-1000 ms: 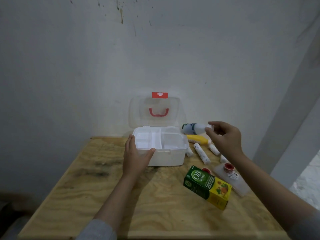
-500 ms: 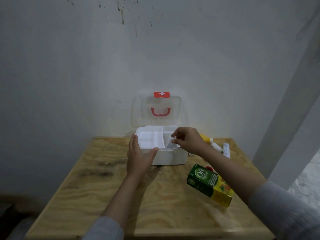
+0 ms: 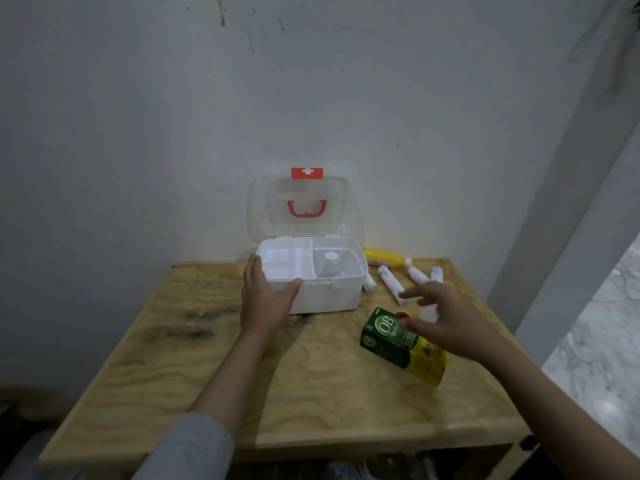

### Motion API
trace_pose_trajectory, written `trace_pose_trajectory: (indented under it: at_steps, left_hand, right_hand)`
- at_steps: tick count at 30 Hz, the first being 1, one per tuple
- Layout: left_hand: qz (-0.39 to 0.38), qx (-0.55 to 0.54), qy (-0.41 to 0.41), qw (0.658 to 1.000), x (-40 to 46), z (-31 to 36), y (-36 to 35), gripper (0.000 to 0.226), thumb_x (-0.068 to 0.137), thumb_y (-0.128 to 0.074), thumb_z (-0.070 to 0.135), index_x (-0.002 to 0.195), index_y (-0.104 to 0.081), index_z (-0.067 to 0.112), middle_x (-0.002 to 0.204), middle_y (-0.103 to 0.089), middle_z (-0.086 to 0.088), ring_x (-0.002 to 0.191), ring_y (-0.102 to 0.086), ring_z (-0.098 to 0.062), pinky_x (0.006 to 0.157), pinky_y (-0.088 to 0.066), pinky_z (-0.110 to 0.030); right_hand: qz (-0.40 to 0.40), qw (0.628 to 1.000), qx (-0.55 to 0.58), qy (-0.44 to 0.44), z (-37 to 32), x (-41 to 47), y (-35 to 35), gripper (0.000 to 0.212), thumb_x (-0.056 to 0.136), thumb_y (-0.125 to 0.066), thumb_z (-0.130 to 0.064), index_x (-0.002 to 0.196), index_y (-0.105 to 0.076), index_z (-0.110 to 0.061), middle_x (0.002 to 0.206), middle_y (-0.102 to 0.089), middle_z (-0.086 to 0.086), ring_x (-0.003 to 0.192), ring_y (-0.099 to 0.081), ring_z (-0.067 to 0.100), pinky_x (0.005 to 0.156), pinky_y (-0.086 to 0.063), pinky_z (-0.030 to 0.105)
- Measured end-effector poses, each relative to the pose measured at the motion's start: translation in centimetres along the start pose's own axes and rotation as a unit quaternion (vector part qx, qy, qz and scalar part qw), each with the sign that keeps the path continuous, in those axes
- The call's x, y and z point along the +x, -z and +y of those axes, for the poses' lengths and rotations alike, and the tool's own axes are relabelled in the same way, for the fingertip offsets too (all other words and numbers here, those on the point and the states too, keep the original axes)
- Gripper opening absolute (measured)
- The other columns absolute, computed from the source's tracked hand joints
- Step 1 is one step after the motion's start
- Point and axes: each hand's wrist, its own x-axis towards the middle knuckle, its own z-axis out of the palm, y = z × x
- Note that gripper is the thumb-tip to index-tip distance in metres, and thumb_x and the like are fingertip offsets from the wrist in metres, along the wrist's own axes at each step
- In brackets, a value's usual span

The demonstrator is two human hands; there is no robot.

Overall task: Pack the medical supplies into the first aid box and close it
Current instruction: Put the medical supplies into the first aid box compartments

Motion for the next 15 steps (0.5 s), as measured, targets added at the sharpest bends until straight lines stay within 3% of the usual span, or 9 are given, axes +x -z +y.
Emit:
trace_pose_trajectory:
  at_steps: [4, 9, 15]
  left_hand:
    - [0.002, -0.015, 0.010, 1.000, 0.0, 0.1, 0.0, 0.095, 0.078, -0.069, 0.049, 0.150, -0.011, 0.024, 0.157, -0.014, 0.005, 0.141, -0.023, -0.023, 0.108, -0.033, -0.045]
    - [0.002, -0.018, 0.004, 1.000, 0.1, 0.2, 0.1, 0.096, 0.078, -0.070, 0.047, 0.150, -0.013, 0.021, 0.157, -0.015, 0.002, 0.141, -0.023, -0.023, 0.110, -0.032, -0.045]
    - [0.000, -0.015, -0.003, 1.000, 0.1, 0.2, 0.2, 0.095, 0.078, -0.070, 0.047, 0.150, -0.013, 0.019, 0.158, -0.015, 0.001, 0.142, -0.022, -0.023, 0.111, -0.030, -0.043]
  right_hand:
    - [-0.004, 0.999, 0.032, -0.042, 2.9, -3.8, -0.7, 0.037, 0.071, -0.078, -0.034, 0.101, -0.059, -0.040, 0.114, -0.055, -0.010, 0.104, -0.055, 0.009, 0.083, -0.045, 0.027]
    - [0.061, 0.997, 0.034, -0.039, 4.0, -4.8, -2.2, 0.033, 0.070, -0.080, -0.028, 0.101, -0.067, -0.030, 0.110, -0.053, -0.011, 0.105, -0.046, 0.007, 0.092, -0.042, 0.031]
    - [0.060, 0.996, 0.039, -0.049, 4.2, -4.9, -2.9, 0.026, 0.071, -0.079, -0.030, 0.093, -0.065, -0.036, 0.110, -0.058, -0.008, 0.104, -0.053, 0.011, 0.078, -0.048, 0.027]
